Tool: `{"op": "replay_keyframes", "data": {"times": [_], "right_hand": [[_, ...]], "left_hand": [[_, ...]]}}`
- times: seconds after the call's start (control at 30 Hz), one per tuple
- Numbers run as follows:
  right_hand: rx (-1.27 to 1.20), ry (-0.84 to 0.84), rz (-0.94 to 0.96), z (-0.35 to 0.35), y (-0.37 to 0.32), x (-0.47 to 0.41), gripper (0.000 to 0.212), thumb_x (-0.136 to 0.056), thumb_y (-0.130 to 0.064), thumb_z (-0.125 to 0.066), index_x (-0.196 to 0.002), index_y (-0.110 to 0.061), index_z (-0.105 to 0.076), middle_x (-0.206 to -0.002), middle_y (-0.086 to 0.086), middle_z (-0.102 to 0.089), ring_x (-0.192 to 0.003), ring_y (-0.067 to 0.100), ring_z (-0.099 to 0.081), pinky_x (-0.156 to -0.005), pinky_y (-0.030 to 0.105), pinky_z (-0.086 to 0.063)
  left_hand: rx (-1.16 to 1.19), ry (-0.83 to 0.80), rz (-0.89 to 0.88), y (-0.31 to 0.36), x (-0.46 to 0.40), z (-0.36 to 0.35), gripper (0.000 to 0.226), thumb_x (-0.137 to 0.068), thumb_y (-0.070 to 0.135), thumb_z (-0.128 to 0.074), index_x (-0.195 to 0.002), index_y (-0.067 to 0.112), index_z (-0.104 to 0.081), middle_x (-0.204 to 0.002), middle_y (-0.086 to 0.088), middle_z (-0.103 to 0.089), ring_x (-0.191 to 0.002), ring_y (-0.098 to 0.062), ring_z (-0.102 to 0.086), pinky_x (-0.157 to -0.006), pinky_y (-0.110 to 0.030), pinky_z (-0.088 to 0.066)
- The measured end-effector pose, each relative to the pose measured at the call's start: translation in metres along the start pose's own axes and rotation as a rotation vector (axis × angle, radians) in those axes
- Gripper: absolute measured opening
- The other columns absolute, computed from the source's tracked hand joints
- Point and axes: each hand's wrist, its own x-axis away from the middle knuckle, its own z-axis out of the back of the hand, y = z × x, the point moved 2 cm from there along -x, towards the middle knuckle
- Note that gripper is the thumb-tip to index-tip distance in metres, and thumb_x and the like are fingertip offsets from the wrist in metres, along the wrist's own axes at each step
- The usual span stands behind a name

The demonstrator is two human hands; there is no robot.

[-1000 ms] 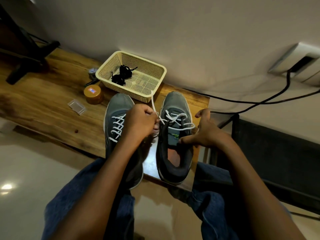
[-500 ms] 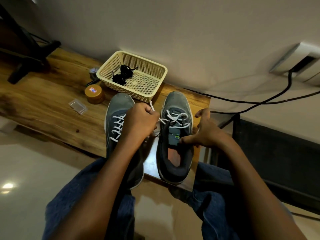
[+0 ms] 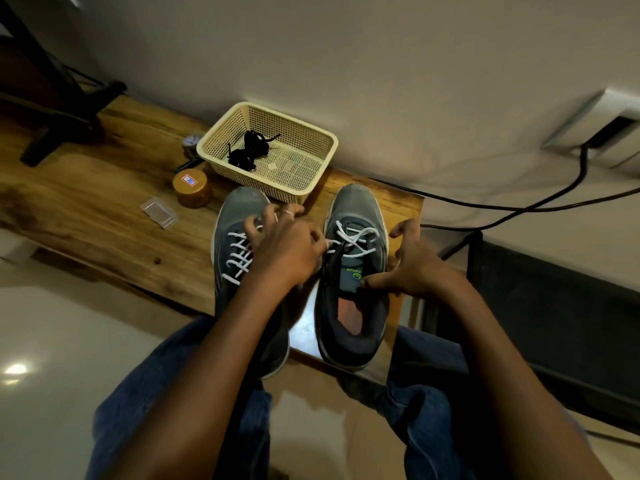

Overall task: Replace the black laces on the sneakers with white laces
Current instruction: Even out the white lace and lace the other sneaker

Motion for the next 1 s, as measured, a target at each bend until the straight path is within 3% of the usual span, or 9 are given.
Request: {"op": "replay_keyframes", "data": {"times": [0.13, 0.23, 0.3, 0.37, 0.47, 0.53, 0.67, 0.83, 1.0], "right_hand": [[0.003, -0.001, 0.0, 0.001, 0.0, 0.001, 0.079, -0.063, -0.025, -0.087, -0.11, -0.026, -0.024, -0.124, 0.018, -0.043, -0.105, 0.035, -0.057, -0.087, 0.048, -0.053], [-0.003, -0.022, -0.004, 0.001, -0.001, 0.004, 0.079, -0.064, -0.029, -0.087, -0.112, -0.025, -0.025, -0.128, 0.017, -0.042, -0.111, 0.033, -0.053, -0.092, 0.048, -0.05], [0.016, 0.005, 0.009, 0.003, -0.004, 0.007, 0.083, -0.062, -0.036, -0.087, -0.119, -0.021, -0.028, -0.131, 0.012, -0.038, -0.116, 0.026, -0.047, -0.093, 0.04, -0.047], [0.021, 0.114, 0.069, 0.007, -0.011, 0.011, 0.083, -0.062, -0.044, -0.085, -0.122, -0.019, -0.034, -0.125, 0.006, -0.036, -0.111, 0.019, -0.045, -0.086, 0.032, -0.045], [-0.145, 0.309, 0.263, 0.011, -0.027, 0.017, 0.047, -0.077, -0.042, -0.074, -0.108, -0.019, -0.047, -0.107, -0.001, -0.047, -0.091, 0.008, -0.049, -0.07, 0.02, -0.044], [-0.358, 0.261, 0.36, 0.01, -0.037, 0.022, 0.022, -0.089, -0.03, -0.064, -0.1, -0.012, -0.057, -0.091, 0.001, -0.057, -0.077, 0.004, -0.053, -0.064, 0.015, -0.044], [-0.636, 0.006, 0.423, 0.003, -0.047, 0.031, 0.031, -0.098, -0.025, -0.049, -0.099, 0.002, -0.065, -0.083, 0.009, -0.066, -0.066, 0.003, -0.059, -0.059, 0.012, -0.044], [-0.771, -0.104, 0.381, 0.004, -0.049, 0.034, 0.025, -0.096, -0.021, -0.052, -0.104, -0.001, -0.066, -0.086, 0.007, -0.069, -0.067, 0.007, -0.06, -0.057, 0.013, -0.046], [-1.007, -0.128, 0.24, 0.011, -0.046, 0.033, 0.027, -0.1, -0.02, -0.042, -0.103, -0.007, -0.065, -0.081, 0.006, -0.07, -0.065, 0.011, -0.06, -0.058, 0.018, -0.046]], "left_hand": [[0.125, -0.012, 0.049, 0.001, -0.004, 0.001, 0.029, -0.095, 0.042, -0.048, -0.086, 0.023, -0.069, -0.117, 0.006, -0.055, -0.127, -0.019, -0.03, -0.102, -0.041, -0.015], [0.815, -0.076, 0.087, 0.007, -0.004, 0.009, 0.024, -0.084, 0.042, -0.056, -0.076, 0.025, -0.071, -0.09, 0.007, -0.063, -0.104, -0.017, -0.053, -0.096, -0.036, -0.033], [1.106, -0.039, 0.001, 0.009, -0.006, 0.015, 0.022, -0.082, 0.039, -0.058, -0.069, 0.027, -0.072, -0.098, 0.006, -0.071, -0.105, -0.015, -0.062, -0.098, -0.035, -0.042], [1.323, -0.061, -0.087, 0.015, -0.005, 0.02, 0.029, -0.097, 0.026, -0.048, -0.078, 0.022, -0.07, -0.108, -0.002, -0.071, -0.108, -0.013, -0.063, -0.093, -0.024, -0.047], [1.596, -0.203, -0.161, 0.026, 0.0, 0.028, 0.032, -0.101, 0.018, -0.036, -0.089, 0.012, -0.064, -0.12, -0.012, -0.065, -0.114, -0.018, -0.061, -0.096, -0.023, -0.049], [1.716, -0.258, -0.151, 0.032, 0.001, 0.028, 0.026, -0.095, 0.02, -0.044, -0.087, 0.012, -0.067, -0.122, -0.013, -0.064, -0.114, -0.021, -0.061, -0.098, -0.027, -0.048], [1.671, -0.222, -0.165, 0.031, -0.001, 0.021, 0.022, -0.084, 0.025, -0.055, -0.085, 0.017, -0.076, -0.105, -0.004, -0.07, -0.108, -0.025, -0.058, -0.092, -0.032, -0.046], [1.54, -0.075, -0.101, 0.029, 0.001, 0.021, 0.014, -0.093, 0.013, -0.056, -0.09, 0.015, -0.069, -0.089, 0.0, -0.069, -0.078, -0.011, -0.062, -0.058, -0.02, -0.048], [1.333, 0.146, -0.171, 0.025, 0.0, 0.018, 0.01, -0.089, -0.001, -0.06, -0.091, 0.006, -0.067, -0.085, -0.002, -0.068, -0.074, -0.005, -0.064, -0.071, -0.015, -0.052]]}}
